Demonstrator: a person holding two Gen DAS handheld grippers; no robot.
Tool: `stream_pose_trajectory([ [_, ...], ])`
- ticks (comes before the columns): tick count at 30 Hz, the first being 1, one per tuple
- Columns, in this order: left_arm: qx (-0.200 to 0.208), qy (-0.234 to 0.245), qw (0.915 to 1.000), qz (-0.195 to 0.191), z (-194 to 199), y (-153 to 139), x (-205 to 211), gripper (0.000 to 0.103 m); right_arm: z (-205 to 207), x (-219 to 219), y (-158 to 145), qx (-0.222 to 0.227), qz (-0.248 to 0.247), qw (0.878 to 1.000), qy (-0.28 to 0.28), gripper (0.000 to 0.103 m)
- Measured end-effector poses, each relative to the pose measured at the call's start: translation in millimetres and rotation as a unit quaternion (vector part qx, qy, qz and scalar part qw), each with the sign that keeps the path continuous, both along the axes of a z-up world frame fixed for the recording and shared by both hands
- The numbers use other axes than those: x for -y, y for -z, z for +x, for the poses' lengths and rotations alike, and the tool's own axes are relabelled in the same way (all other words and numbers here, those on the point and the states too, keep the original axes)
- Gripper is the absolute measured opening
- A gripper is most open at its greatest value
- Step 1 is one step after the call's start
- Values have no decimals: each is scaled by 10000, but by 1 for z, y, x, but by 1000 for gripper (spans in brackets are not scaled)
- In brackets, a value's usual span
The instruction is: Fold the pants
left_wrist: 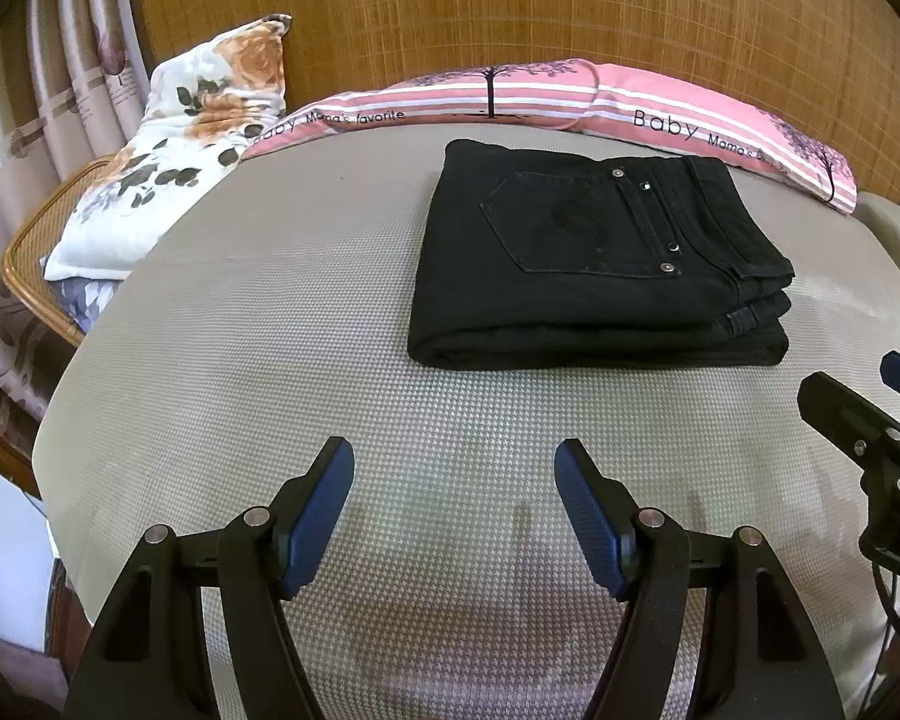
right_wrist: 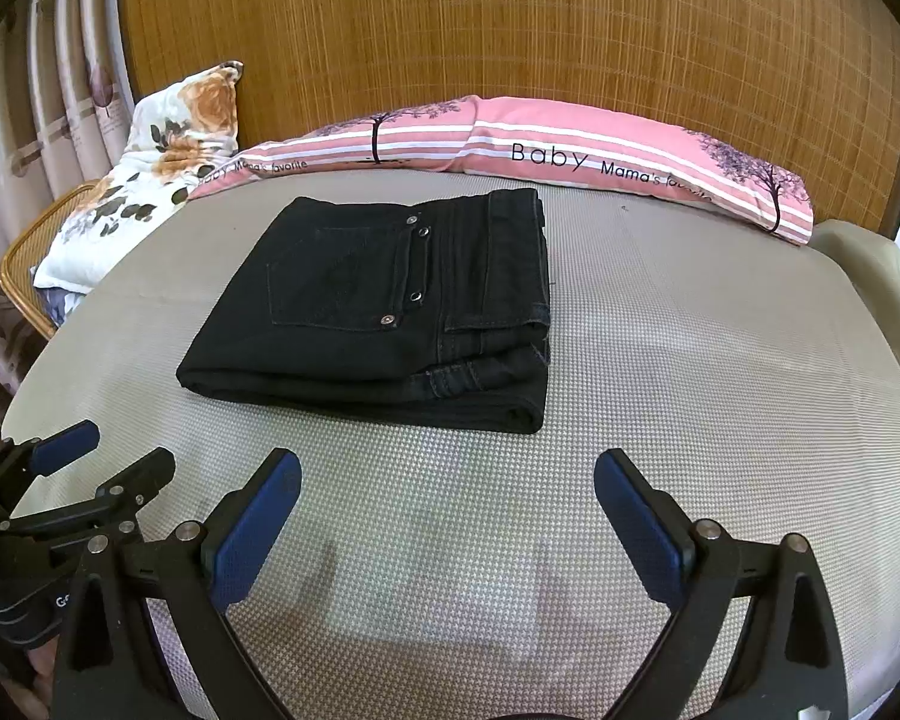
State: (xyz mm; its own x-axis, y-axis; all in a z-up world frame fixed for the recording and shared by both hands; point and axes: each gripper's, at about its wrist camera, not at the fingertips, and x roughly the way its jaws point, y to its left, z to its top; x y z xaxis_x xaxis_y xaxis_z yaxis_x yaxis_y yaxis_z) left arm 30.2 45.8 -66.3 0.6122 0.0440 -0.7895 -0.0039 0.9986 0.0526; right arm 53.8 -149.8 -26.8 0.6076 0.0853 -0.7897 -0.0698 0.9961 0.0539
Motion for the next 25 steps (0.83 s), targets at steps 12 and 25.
stream_pose_trajectory([
  [12,-8,-19,10000,32,0,1,-1,70,0,0,2,-15,6,10000,-1,97],
  [25,-8,51,10000,-21,0,-1,-2,70,0,-1,1,40,-43,10000,-33,97],
])
